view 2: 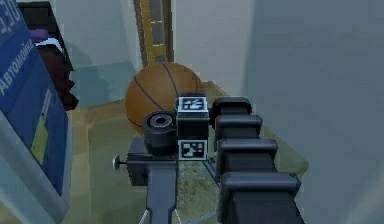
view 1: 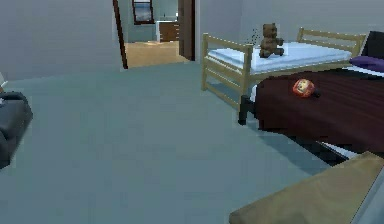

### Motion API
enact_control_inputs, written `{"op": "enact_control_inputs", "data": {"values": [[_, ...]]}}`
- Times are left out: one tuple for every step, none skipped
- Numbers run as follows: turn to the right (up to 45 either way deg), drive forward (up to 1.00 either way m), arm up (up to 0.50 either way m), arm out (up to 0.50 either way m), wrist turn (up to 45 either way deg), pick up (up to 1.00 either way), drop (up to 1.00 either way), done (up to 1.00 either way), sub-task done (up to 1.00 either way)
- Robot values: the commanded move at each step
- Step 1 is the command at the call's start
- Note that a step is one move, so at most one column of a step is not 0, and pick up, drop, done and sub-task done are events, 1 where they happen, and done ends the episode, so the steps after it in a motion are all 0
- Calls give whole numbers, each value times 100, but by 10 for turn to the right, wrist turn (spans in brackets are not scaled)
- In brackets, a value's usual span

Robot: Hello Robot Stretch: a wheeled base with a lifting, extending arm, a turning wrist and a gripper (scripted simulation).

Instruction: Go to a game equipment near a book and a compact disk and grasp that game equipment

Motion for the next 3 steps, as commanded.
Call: {"op": "enact_control_inputs", "data": {"values": [[0, 0, 0, 0, 450, 0, 0, 0, 0], [0, 0, 0, 0, 450, 0, 0, 0, 0], [0, 0, 0, 0, 450, 0, 0, 0, 0]]}}
